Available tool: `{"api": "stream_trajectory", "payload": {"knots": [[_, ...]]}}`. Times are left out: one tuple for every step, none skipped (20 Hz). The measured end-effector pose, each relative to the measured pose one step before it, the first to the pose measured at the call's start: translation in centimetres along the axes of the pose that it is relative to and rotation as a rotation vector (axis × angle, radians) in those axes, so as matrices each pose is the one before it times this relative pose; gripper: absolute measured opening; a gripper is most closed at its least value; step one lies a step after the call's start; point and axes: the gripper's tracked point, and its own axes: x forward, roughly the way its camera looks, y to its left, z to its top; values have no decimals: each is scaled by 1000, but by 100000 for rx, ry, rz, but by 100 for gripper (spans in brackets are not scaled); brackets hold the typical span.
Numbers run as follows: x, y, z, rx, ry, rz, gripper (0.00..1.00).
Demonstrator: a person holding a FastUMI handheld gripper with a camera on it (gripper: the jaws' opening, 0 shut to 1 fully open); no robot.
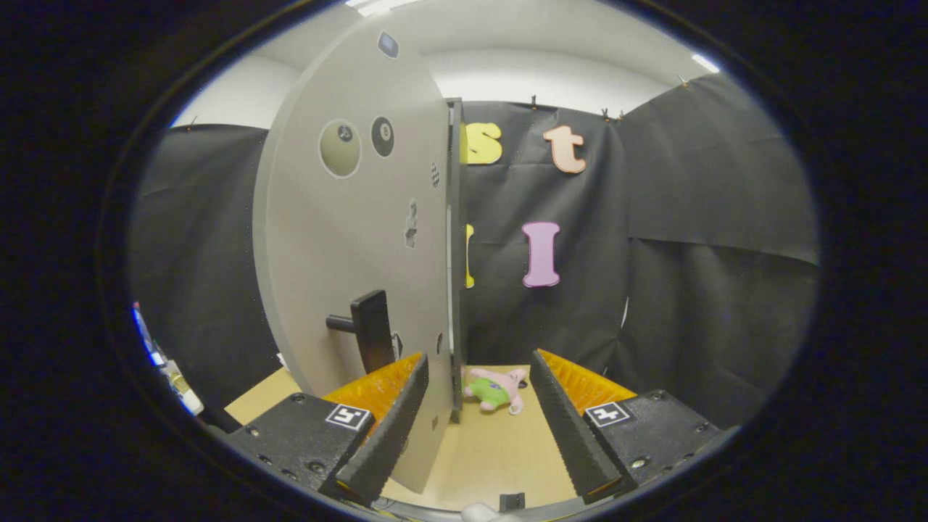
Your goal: Open the shoe cabinet door, grab the shoes and put them into the shoe cabinet, then close the shoe cabinet door.
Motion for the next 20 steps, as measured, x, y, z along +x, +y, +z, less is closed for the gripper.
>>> {"api": "stream_trajectory", "payload": {"knots": [[136,631,43,247,7,-166,93],[-153,1228,-12,408,9,117,93],[-77,1380,-101,176,28,334,93],[-80,1292,-85,-208,-80,338,93],[130,1071,77,-159,-237,165,93],[65,992,39,-349,-175,389,93],[206,1163,-51,-365,-299,665,93],[394,1238,5,-100,-13,738,93],[433,1170,11,-47,139,742,93],[493,1168,135,-276,-332,724,93],[614,1271,207,-638,-343,848,93],[685,1333,74,-532,6,1167,93],[577,1354,-88,-471,485,1785,93],[819,1496,-69,-229,291,2214,93],[924,1376,-111,-526,654,2243,93],[834,1527,-29,-215,-290,2975,93],[1014,1847,22,401,403,4075,95],[780,1747,-374,120,1040,3549,96],[587,1391,-13,275,708,2758,98],[340,1056,7,83,347,2116,97]]}}
